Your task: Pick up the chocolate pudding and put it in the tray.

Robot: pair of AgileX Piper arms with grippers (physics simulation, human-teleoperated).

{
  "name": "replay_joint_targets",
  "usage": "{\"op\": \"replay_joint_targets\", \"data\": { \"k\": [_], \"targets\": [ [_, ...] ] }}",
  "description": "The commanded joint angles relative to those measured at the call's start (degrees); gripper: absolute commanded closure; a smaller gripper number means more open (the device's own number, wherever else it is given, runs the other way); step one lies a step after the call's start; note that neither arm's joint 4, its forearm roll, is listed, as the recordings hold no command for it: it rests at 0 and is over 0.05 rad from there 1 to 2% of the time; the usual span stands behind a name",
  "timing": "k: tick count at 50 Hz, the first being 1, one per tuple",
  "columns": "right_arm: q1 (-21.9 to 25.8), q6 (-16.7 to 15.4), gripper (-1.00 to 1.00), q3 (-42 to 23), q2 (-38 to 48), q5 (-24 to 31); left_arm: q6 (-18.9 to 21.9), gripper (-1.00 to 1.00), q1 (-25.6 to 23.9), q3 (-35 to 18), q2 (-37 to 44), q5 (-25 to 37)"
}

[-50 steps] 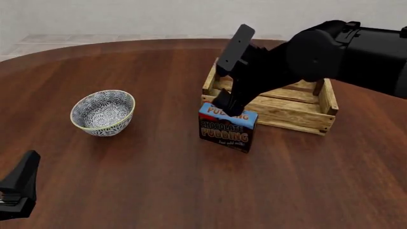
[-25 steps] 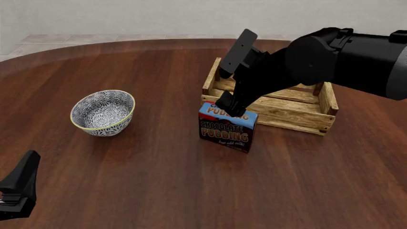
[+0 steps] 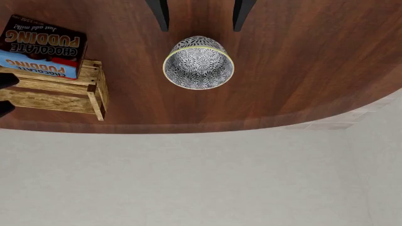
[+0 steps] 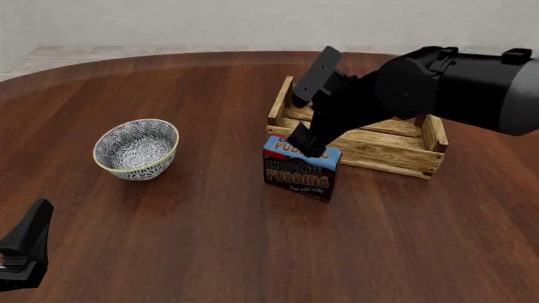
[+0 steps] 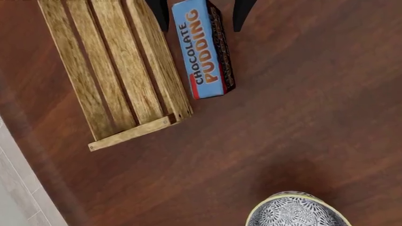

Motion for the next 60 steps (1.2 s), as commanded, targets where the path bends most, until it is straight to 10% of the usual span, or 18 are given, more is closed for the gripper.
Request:
{"op": "replay_joint_targets", "data": {
  "k": [1,60],
  "targets": [
    [-0.36,0.63,-1.0,0.32,0.59,-0.61,0.0,-1.0,0.0,0.0,0.0,0.0],
    [-4.41,1.03,-1.0,-0.07,4.02,-2.55,-0.01,-1.0,0.01,0.0,-0.01,0.0]
  ]
}}
